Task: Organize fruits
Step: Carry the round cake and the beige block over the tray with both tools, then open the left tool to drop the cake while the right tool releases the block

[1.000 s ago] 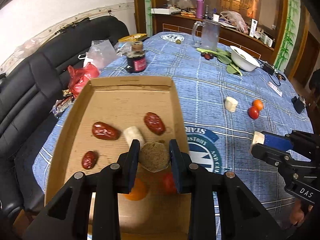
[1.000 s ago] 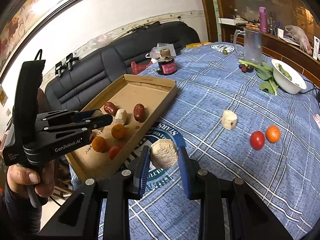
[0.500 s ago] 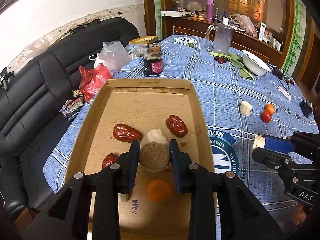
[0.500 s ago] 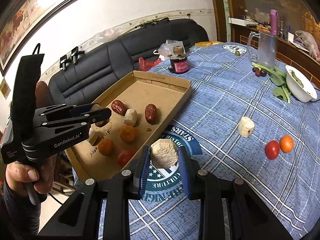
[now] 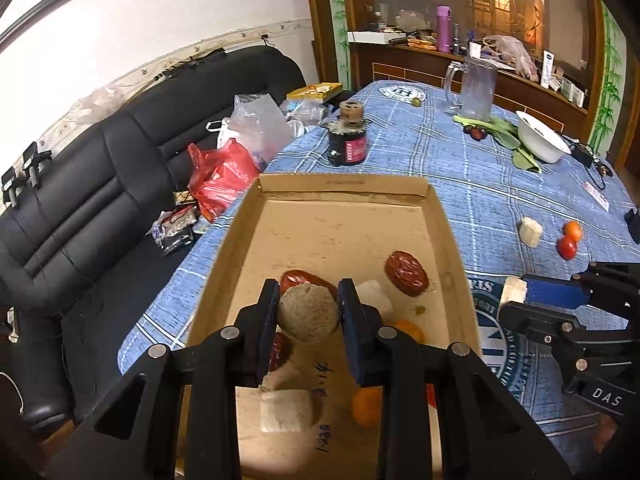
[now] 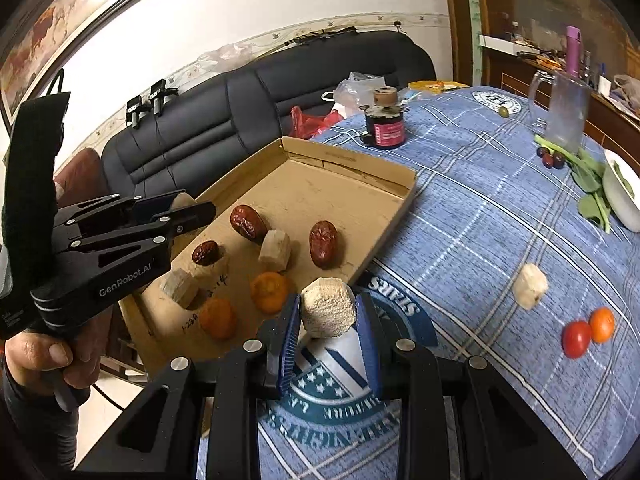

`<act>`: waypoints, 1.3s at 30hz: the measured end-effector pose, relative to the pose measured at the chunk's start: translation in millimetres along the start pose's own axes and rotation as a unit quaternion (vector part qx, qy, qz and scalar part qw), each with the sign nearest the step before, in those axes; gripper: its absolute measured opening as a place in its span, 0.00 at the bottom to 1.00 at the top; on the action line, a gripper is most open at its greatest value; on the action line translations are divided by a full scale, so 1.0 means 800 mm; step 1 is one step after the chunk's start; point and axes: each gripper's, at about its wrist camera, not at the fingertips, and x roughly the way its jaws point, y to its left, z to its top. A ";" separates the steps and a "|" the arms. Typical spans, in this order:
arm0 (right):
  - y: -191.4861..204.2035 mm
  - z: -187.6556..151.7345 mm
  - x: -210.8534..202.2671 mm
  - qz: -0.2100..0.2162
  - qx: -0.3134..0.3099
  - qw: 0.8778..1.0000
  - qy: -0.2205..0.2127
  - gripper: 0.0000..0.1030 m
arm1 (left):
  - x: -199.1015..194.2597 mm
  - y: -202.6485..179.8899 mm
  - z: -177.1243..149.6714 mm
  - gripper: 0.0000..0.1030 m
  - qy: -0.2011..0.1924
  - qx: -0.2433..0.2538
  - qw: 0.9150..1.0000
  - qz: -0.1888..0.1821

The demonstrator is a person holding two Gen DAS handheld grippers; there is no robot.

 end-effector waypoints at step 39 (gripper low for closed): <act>-0.020 0.103 0.167 -0.011 -0.006 0.998 0.063 0.27 | 0.166 0.038 0.073 0.27 0.130 -0.045 0.990 -0.023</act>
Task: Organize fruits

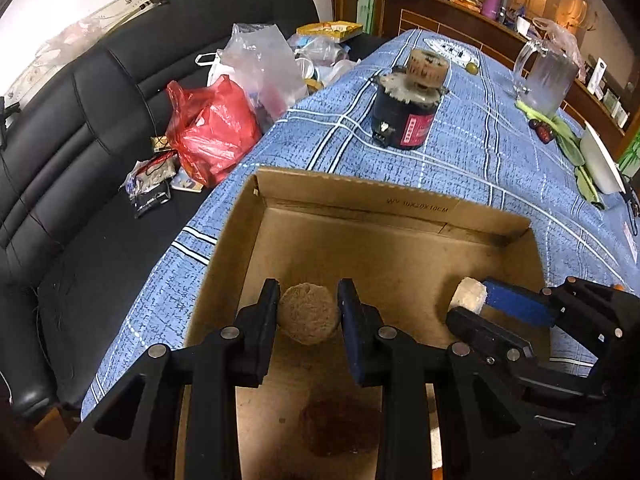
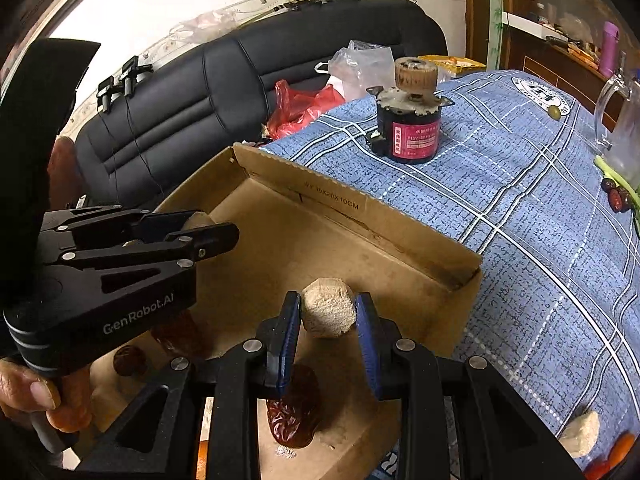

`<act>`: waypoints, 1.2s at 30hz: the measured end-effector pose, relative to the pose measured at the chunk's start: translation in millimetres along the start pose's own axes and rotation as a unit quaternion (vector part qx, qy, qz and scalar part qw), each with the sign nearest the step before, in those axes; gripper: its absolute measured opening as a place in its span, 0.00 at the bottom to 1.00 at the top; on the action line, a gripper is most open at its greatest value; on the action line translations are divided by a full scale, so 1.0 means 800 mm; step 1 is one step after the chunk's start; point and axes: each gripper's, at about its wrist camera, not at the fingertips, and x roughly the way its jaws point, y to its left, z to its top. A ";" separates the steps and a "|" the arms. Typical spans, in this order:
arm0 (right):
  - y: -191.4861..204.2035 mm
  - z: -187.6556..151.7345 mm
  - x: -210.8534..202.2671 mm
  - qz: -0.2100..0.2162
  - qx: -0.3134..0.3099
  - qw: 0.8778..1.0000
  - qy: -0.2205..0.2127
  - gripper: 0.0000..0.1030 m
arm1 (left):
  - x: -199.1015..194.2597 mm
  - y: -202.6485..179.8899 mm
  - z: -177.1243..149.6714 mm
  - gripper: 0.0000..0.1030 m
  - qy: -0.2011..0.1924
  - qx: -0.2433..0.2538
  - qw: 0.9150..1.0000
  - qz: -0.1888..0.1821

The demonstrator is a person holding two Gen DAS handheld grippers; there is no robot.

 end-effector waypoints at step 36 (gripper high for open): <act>0.031 -0.084 -0.109 0.052 -0.063 0.996 -0.025 0.51 | -0.119 -0.005 -0.120 0.58 -0.070 0.001 0.998 -0.007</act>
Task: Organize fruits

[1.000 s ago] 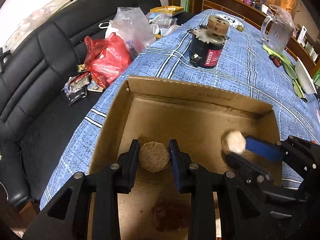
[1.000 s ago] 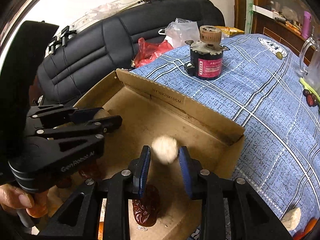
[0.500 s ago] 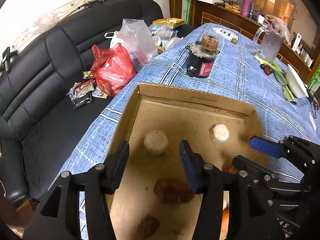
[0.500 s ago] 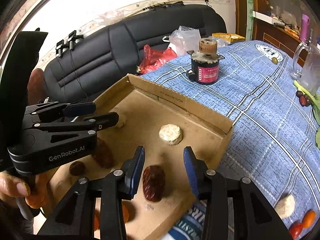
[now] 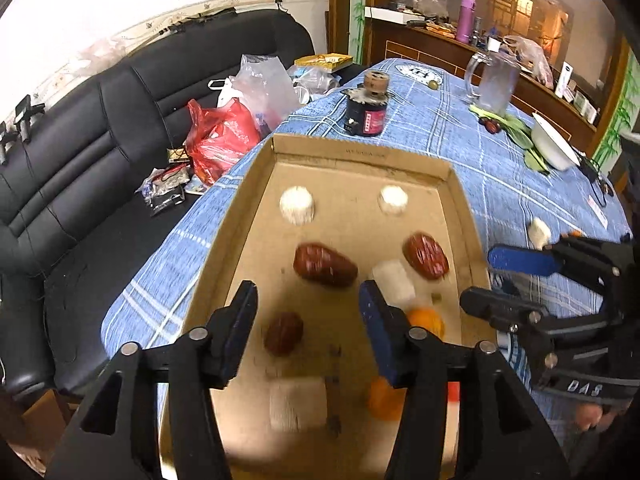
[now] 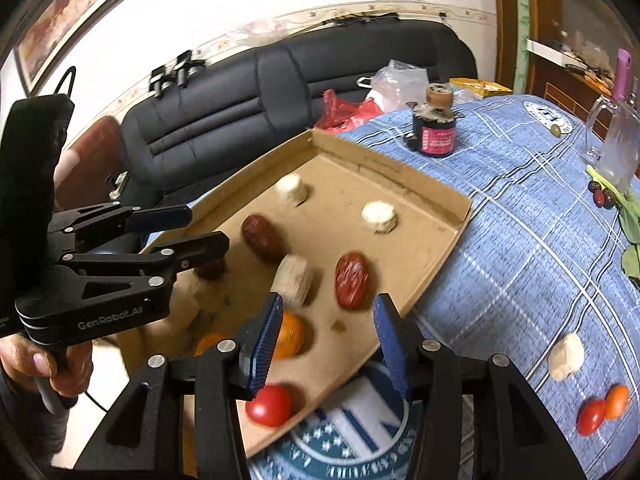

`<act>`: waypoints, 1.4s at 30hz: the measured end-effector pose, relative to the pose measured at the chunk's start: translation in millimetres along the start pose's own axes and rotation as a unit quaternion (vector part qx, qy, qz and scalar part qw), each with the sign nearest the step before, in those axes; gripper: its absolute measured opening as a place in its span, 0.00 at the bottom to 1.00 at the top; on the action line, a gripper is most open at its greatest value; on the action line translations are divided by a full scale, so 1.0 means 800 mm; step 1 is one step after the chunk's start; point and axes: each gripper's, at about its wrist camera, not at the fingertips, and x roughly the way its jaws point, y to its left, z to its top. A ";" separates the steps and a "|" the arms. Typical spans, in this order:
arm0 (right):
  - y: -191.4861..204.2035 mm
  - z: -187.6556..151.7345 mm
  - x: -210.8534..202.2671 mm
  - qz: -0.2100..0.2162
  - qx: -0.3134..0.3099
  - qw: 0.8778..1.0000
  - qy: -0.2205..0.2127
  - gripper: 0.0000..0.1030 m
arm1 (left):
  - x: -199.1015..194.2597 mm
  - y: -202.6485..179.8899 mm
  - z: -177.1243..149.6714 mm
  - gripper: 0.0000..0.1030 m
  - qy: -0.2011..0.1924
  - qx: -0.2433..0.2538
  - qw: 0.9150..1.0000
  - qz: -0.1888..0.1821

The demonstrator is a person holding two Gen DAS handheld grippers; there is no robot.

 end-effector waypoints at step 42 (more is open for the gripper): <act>0.089 -0.124 -0.073 0.022 -0.246 0.969 0.005 0.84 | -0.117 -0.026 -0.141 0.76 -0.057 0.031 0.997 0.049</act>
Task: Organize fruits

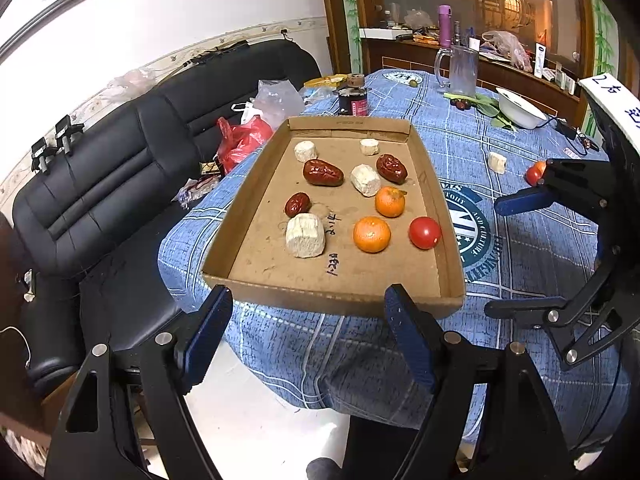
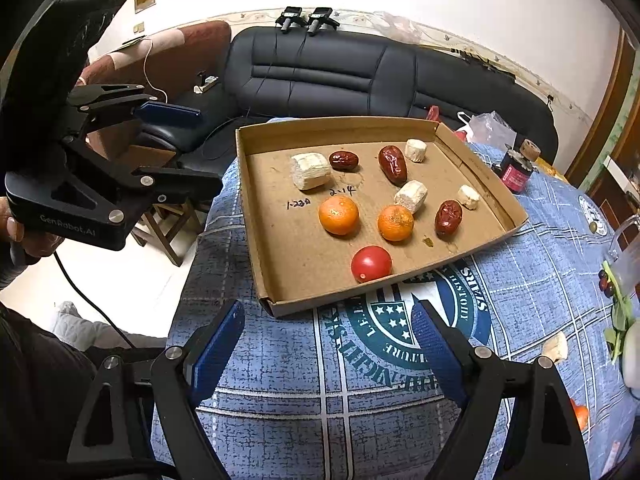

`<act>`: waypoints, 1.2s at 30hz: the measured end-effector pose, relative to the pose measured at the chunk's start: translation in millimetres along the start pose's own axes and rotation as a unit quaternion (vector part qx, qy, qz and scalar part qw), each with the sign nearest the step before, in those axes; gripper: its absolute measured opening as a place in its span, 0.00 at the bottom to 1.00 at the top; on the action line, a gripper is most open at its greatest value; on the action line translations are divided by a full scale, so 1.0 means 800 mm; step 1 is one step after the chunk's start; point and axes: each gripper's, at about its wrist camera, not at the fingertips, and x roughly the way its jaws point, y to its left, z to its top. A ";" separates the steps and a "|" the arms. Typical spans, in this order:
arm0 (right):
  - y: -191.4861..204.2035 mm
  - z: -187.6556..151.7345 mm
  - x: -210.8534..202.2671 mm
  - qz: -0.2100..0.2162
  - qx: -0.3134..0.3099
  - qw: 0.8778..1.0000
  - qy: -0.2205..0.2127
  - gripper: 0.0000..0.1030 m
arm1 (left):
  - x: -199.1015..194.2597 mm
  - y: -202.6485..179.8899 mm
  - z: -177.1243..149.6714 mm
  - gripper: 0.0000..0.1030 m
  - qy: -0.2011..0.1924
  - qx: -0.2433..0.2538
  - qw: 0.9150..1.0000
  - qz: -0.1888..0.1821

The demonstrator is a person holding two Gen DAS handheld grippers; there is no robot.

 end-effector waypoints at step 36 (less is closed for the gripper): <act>-0.002 0.007 0.015 -0.001 -0.007 1.000 0.007 0.84 | -0.001 0.003 -0.005 0.76 -0.004 -0.001 1.000 0.006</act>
